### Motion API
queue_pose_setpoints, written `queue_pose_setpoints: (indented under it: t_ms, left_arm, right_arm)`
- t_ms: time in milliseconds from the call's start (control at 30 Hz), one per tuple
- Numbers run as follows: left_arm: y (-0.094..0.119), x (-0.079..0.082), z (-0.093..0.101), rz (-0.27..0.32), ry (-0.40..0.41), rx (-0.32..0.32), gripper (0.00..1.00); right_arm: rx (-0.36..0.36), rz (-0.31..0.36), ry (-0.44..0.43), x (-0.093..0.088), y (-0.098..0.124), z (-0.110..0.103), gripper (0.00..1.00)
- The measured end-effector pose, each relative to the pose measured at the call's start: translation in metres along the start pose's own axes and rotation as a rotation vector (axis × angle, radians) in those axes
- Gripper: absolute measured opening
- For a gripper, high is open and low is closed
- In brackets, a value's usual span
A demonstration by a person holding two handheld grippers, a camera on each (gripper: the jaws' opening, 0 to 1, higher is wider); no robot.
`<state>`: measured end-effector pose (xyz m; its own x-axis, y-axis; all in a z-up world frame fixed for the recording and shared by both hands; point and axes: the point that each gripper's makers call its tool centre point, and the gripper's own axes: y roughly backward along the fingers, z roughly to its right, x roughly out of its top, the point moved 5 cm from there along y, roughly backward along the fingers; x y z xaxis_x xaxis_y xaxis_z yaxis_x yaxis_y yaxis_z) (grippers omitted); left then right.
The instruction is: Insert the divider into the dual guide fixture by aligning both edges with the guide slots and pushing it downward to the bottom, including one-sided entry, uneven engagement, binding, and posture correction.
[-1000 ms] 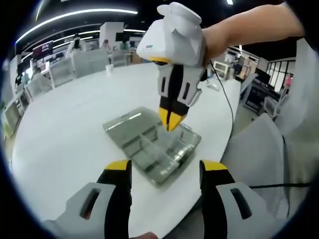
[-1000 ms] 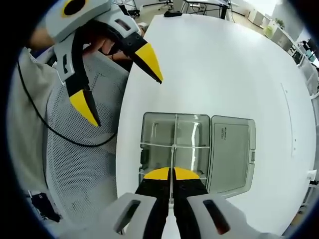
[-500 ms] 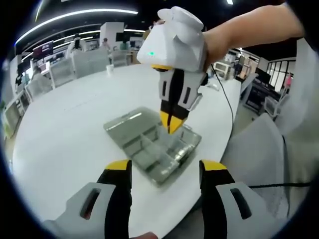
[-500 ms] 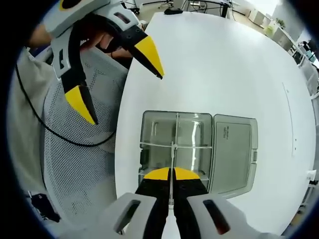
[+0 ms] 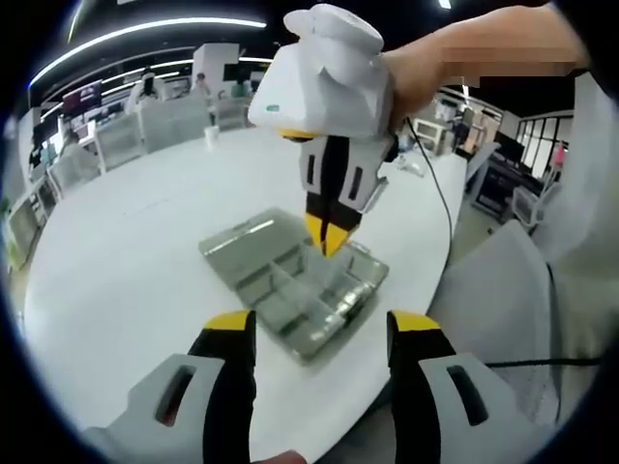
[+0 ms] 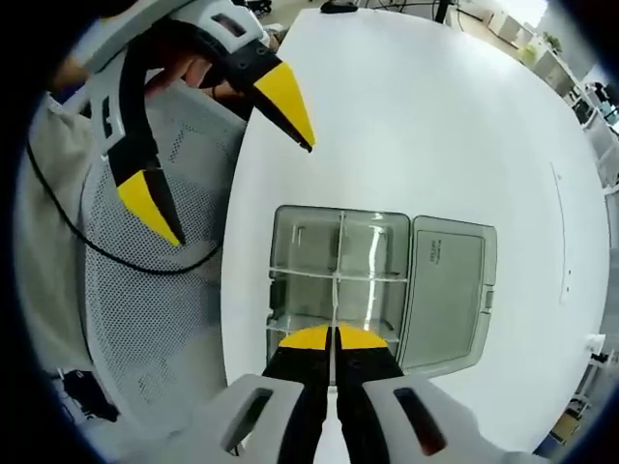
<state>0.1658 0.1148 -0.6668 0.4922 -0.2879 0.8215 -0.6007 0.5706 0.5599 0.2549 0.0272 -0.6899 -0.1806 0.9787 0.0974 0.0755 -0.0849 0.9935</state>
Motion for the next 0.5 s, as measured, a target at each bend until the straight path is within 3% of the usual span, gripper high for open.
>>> queue_pose_setpoints:
  t_ms: [267,500]
  left_arm:
    - [-0.004,-0.001,-0.002,0.003,-0.004,-0.006,0.50]
    - [-0.016,0.011,0.002,0.027,-0.063,-0.043,0.32]
  right_arm:
    - [0.013,-0.032,-0.014,0.002,0.017,-0.003,0.00]
    - [0.006,-0.027,0.011,0.002,0.031,-0.007,0.00]
